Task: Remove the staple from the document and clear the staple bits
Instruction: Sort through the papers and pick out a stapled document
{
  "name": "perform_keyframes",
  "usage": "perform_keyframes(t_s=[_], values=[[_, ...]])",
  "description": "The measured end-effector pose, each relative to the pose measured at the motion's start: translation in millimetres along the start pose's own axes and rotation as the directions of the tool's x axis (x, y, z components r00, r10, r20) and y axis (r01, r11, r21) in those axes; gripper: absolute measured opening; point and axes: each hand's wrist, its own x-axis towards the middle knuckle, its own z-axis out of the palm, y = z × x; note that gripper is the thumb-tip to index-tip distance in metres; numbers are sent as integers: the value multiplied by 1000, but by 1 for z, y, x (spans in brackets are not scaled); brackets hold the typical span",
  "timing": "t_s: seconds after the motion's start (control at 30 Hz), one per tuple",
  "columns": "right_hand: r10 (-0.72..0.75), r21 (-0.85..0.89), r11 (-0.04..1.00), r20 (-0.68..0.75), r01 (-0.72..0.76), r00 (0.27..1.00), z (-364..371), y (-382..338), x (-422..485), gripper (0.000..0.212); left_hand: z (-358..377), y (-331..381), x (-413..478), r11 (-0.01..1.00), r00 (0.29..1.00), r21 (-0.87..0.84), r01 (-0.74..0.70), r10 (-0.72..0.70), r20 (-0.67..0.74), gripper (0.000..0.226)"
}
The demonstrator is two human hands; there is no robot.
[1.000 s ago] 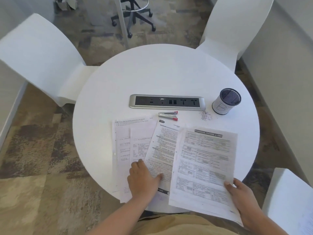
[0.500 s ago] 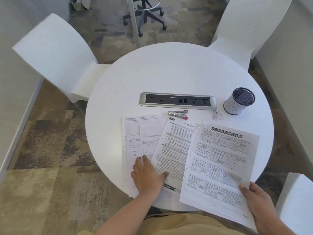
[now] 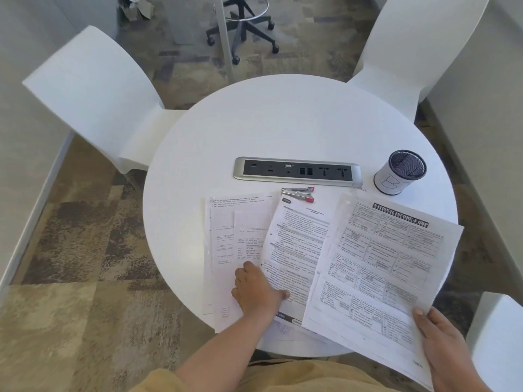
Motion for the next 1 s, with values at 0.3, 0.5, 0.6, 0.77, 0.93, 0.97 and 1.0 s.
perform_keyframes(t_s=[0.3,0.5,0.6,0.77,0.93,0.97,1.0], values=[[-15,21,1000,65,14,998,-5,-6,-10,18,-11,-21,-11,920,983,-389,-46,112,148,20],[-51,-38,998,83,54,995,-1,-4,-11,20,-18,-45,-28,813,986,-569,124,-37,162,18],[-35,-13,999,89,36,995,1,-4,-11,18,-19,-46,-33,768,980,-612,191,-118,158,18],[-2,19,1000,91,0,996,3,-4,-7,17,-20,-47,-37,716,968,-652,251,-181,174,17],[2,71,997,102,-9,995,7,-5,-8,19,-23,-50,-39,693,964,-671,264,-164,210,13],[3,73,997,100,-10,995,7,-5,-9,19,-24,-50,-39,693,965,-675,253,-131,226,12],[2,74,997,107,-10,994,8,-6,-11,18,-26,-50,-40,691,967,-684,234,-92,238,11]])
